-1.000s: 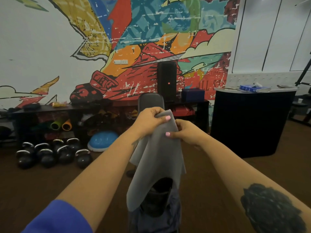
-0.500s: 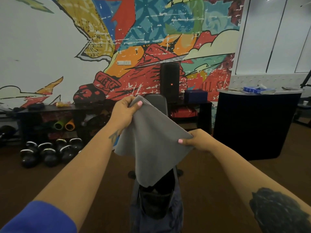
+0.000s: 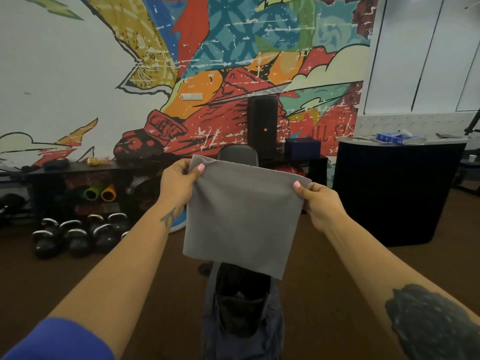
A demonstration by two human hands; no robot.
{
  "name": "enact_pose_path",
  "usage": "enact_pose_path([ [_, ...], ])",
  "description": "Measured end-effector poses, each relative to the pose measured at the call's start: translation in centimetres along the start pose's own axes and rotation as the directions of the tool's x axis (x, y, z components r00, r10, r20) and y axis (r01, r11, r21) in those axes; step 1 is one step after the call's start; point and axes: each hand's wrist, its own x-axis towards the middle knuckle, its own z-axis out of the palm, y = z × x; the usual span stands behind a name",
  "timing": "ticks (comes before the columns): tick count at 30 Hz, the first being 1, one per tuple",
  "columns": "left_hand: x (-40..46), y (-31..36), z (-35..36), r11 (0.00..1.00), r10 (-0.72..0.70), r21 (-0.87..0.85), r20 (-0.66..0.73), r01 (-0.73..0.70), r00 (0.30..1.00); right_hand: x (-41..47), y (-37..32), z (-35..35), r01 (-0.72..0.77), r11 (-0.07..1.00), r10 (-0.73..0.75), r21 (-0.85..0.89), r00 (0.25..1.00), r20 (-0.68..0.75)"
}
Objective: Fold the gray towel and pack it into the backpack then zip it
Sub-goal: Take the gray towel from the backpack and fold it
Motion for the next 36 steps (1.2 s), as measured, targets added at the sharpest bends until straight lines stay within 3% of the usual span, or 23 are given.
enact_pose_path([
  [16, -1.0, -0.3, -0.5, 0.993, -0.094, -0.071, -0.036, 0.091, 0.995, -1.1, -1.3, 0.6, 0.006, 0.983, -0.013, 0.183, 0.999, 0.034],
  [28, -2.0, 0.1, -0.7, 0.995, -0.061, -0.076, -0.019, 0.059, 0.998, -1.8, -1.7, 0.1, 0.083, 0.994, -0.082, 0.072, 0.997, -0.011],
  [36, -2.2, 0.1, -0.8, 0.996, -0.065, -0.064, -0.015, 0.063, 0.998, -2.6, -2.2, -0.2, 0.088, 0.989, -0.088, 0.116, 0.996, -0.003],
])
